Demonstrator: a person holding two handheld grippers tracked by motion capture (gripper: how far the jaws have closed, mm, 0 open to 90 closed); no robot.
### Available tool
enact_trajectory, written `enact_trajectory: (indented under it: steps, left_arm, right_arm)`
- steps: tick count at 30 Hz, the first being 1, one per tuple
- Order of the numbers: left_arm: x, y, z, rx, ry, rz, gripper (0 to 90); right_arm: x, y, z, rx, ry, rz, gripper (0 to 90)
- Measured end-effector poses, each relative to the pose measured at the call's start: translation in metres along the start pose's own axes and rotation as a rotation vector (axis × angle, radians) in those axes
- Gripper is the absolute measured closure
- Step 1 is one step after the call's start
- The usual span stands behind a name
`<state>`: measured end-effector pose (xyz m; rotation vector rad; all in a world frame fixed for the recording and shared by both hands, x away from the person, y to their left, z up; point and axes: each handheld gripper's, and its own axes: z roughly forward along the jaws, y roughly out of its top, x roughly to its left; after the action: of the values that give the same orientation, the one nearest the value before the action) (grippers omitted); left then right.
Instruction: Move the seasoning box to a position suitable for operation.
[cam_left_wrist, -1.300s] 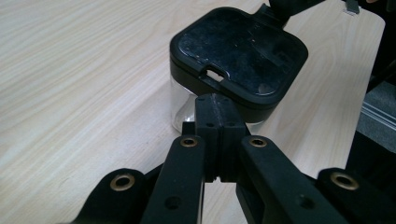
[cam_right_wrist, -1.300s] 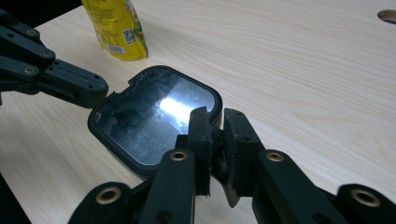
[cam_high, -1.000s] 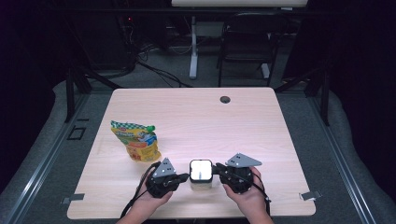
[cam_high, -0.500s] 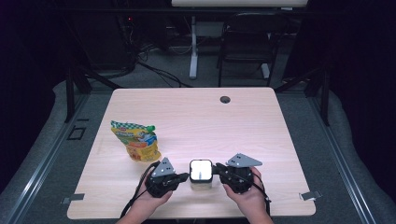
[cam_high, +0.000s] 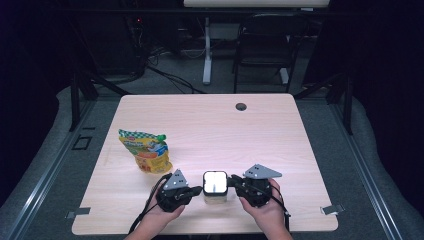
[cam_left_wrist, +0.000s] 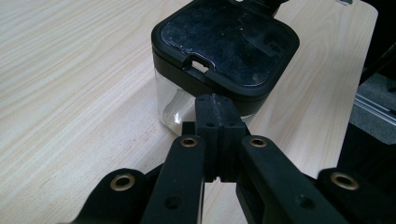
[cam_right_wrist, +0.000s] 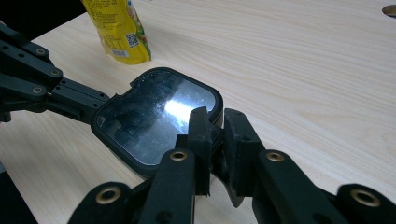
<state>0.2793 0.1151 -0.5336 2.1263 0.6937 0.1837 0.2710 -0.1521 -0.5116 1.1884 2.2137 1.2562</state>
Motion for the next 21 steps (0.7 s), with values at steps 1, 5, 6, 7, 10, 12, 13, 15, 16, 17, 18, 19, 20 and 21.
enact_trajectory:
  steps: [1,5,6,7,10,12,13,15,16,17,18,19,20,21]
  left_arm:
    - [-0.0002,0.0001,0.0,-0.006,0.003,0.0,90.0]
    - [-0.0007,0.0009,-0.0014,-0.011,0.001,-0.002,90.0]
    - [-0.0008,0.0009,-0.0012,-0.012,0.002,-0.002,90.0]
    - [-0.0008,0.0009,-0.0012,-0.012,0.002,-0.002,90.0]
    - [-0.0006,0.0012,-0.0016,-0.015,0.002,-0.001,90.0]
    - [-0.0004,0.0017,-0.0026,-0.017,-0.001,0.0,90.0]
    - [-0.0005,0.0021,-0.0031,-0.02,-0.001,0.001,90.0]
    - [-0.0007,0.0024,-0.0034,-0.023,0.001,0.001,90.0]
    - [-0.0007,0.0026,-0.0038,-0.021,-0.001,0.0,90.0]
    - [-0.0006,0.0027,-0.004,-0.022,-0.002,-0.001,90.0]
    - [-0.0005,0.0028,-0.0042,-0.023,-0.004,-0.001,90.0]
    - [-0.0005,0.0028,-0.0041,-0.023,-0.005,-0.002,90.0]
    - [-0.0004,0.0028,-0.0042,-0.024,-0.005,-0.002,90.0]
    - [-0.0006,0.0027,-0.0042,-0.025,-0.003,-0.002,90.0]
  right_arm:
    - [-0.0001,0.0,-0.0001,0.001,0.001,0.0,81.4]
    - [-0.0003,-0.0002,0.0,-0.001,0.002,0.005,81.4]
    - [-0.0003,-0.0002,-0.0001,-0.001,0.002,0.006,81.4]
    - [-0.0002,-0.0005,0.0002,-0.006,0.002,0.01,81.4]
    - [-0.0007,-0.0004,0.0,-0.002,0.004,0.011,81.5]
    - [-0.0006,-0.0005,0.0,-0.003,0.006,0.018,81.5]
    - [-0.0005,-0.0007,0.0002,-0.006,0.006,0.021,81.5]
    - [-0.0003,-0.0007,0.0001,-0.008,0.006,0.022,81.5]
    - [-0.0004,-0.0008,0.0001,-0.008,0.007,0.023,81.5]
    - [-0.0005,-0.0008,0.0,-0.006,0.007,0.023,81.5]
    - [-0.0005,-0.0009,0.0,-0.007,0.007,0.024,81.6]
    - [-0.0005,-0.0009,0.0001,-0.008,0.008,0.025,81.6]
    - [-0.0005,-0.0009,0.0,-0.007,0.007,0.025,81.6]
    - [-0.0006,-0.0009,0.0,-0.007,0.007,0.025,81.6]
